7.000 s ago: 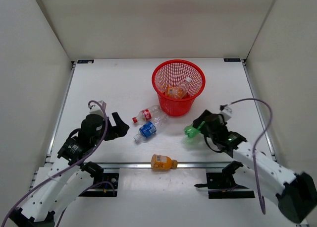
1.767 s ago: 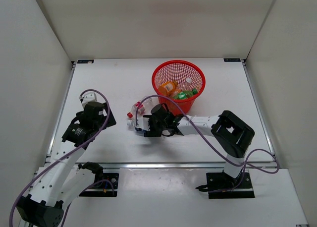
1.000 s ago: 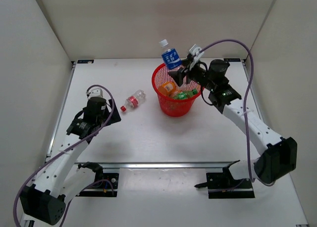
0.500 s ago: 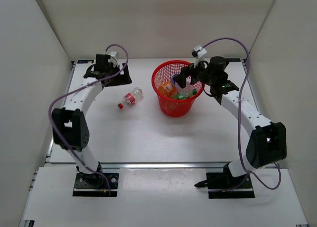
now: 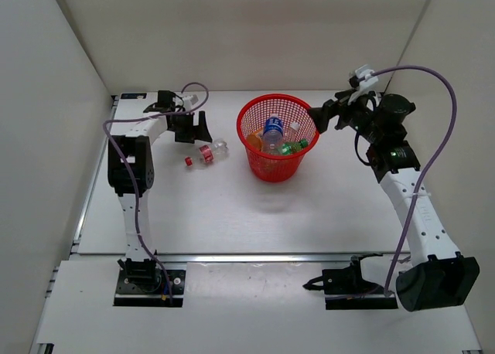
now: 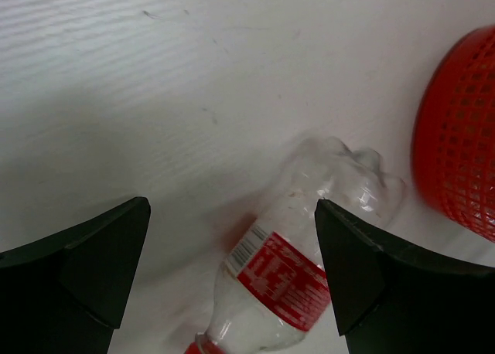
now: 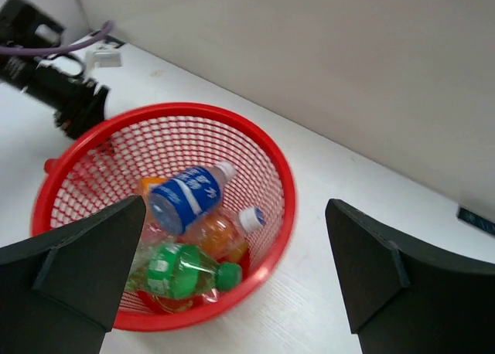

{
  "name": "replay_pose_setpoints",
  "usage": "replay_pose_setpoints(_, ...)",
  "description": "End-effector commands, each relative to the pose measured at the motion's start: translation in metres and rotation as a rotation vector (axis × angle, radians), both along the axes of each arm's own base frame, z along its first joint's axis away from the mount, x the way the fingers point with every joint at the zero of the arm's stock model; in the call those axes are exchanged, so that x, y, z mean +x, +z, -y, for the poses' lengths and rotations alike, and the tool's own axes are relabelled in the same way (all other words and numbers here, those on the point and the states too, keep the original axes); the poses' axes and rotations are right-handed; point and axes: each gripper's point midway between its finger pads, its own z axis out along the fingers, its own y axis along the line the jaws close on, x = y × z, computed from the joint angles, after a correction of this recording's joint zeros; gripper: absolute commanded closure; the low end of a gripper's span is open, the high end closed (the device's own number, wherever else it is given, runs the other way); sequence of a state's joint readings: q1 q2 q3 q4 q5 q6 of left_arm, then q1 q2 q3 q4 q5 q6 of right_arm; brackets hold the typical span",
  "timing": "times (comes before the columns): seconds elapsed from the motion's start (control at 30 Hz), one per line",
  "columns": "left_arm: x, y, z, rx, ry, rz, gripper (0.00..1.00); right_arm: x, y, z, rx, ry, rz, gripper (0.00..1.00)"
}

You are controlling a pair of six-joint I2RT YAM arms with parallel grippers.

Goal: Put the plastic bottles in the bin

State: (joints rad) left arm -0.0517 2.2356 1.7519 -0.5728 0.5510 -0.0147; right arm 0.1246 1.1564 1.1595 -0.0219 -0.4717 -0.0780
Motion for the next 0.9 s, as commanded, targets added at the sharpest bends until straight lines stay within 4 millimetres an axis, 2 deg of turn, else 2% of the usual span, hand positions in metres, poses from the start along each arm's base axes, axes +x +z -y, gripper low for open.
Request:
replay_pose_setpoints(0.0, -0.006, 0.034, 0.026, 0.005, -0.072, 0.099, 0.01, 0.004, -0.009, 0.045, 0.052, -0.136, -0.065, 0.01)
replay_pose_setpoints(0.03, -0.012, 0.024, 0.031, 0.031, -0.07, 0.084, 0.01, -0.006, -0.006, 0.038, 0.116, -0.1, -0.073, 0.01)
replay_pose_setpoints(0.07, -0.014, 0.027, 0.037, 0.036, -0.057, 0.086, 0.01, -0.006, -0.014, 0.056, 0.139, -0.14, -0.064, 0.01)
replay_pose_setpoints(0.1, -0.019, 0.02, 0.034, 0.059, -0.028, 0.075, 0.01, -0.014, -0.023, 0.064, 0.171, -0.154, -0.082, 0.01)
replay_pose_setpoints(0.13, -0.023, 0.012, 0.034, 0.08, -0.02, 0.071, 0.01, -0.021, -0.017, 0.065, 0.199, -0.16, -0.063, 0.01)
replay_pose_setpoints(0.17, -0.031, 0.008, 0.037, 0.075, -0.005, 0.054, 0.02, -0.026, -0.023, 0.074, 0.203, -0.19, -0.069, 0.01)
replay_pose_setpoints(0.2, -0.035, 0.014, 0.042, 0.059, -0.016, 0.068, 0.01, -0.029, -0.035, 0.077, 0.209, -0.207, -0.107, 0.01)
replay_pose_setpoints(0.23, -0.045, 0.016, 0.049, 0.022, -0.028, 0.07, 0.02, -0.035, -0.038, 0.08, 0.211, -0.226, -0.112, 0.01)
replay_pose_setpoints(0.27, -0.054, 0.005, 0.05, 0.019, -0.025, 0.061, 0.02, -0.039, -0.034, 0.081, 0.207, -0.227, -0.099, 0.0)
replay_pose_setpoints(0.3, -0.058, 0.011, 0.052, 0.006, -0.025, 0.074, 0.02, -0.043, -0.047, 0.08, 0.209, -0.23, -0.146, 0.01)
replay_pose_setpoints(0.37, -0.074, 0.006, 0.052, 0.003, -0.025, 0.059, 0.01, -0.052, -0.047, 0.078, 0.208, -0.232, -0.137, 0.01)
replay_pose_setpoints(0.4, -0.076, 0.013, 0.05, 0.007, -0.007, 0.067, 0.01, -0.054, -0.053, 0.072, 0.206, -0.217, -0.149, 0.01)
replay_pose_setpoints(0.47, -0.078, 0.017, 0.039, 0.05, 0.045, 0.085, 0.02, -0.061, -0.052, 0.068, 0.213, -0.205, -0.14, 0.01)
replay_pose_setpoints(0.5, -0.074, 0.029, 0.034, 0.067, 0.101, 0.104, 0.01, -0.064, -0.057, 0.065, 0.206, -0.191, -0.155, 0.01)
replay_pose_setpoints(0.57, -0.063, 0.048, 0.006, 0.167, 0.294, 0.139, 0.02, -0.066, -0.058, 0.062, 0.201, -0.182, -0.159, 0.01)
replay_pose_setpoints(0.63, -0.063, 0.063, -0.021, 0.225, 0.508, 0.081, 0.01, -0.067, -0.066, 0.058, 0.2, -0.174, -0.187, 0.0)
replay_pose_setpoints(0.67, -0.071, 0.074, -0.033, 0.23, 0.628, 0.031, 0.01, -0.068, -0.067, 0.055, 0.204, -0.167, -0.195, 0.01)
replay_pose_setpoints(0.7, -0.087, 0.071, -0.049, 0.284, 0.711, -0.023, 0.01, -0.069, -0.067, 0.053, 0.203, -0.162, -0.196, 0.01)
replay_pose_setpoints(0.73, -0.104, 0.073, -0.052, 0.275, 0.758, -0.051, 0.01, -0.07, -0.072, 0.05, 0.201, -0.156, -0.21, 0.01)
replay_pose_setpoints(0.77, -0.117, 0.082, -0.055, 0.27, 0.809, -0.044, 0.01, -0.069, -0.075, 0.05, 0.197, -0.162, -0.211, 0.01)
replay_pose_setpoints(0.8, -0.136, 0.068, -0.055, 0.302, 0.807, -0.064, 0.01, -0.07, -0.078, 0.047, 0.195, -0.16, -0.217, 0.01)
replay_pose_setpoints(0.83, -0.154, 0.067, -0.057, 0.303, 0.823, -0.071, 0.01, -0.071, -0.082, 0.044, 0.192, -0.155, -0.226, 0.01)
replay_pose_setpoints(0.87, -0.167, 0.076, -0.061, 0.281, 0.868, -0.071, 0.01, -0.071, -0.084, 0.043, 0.19, -0.151, -0.23, 0.01)
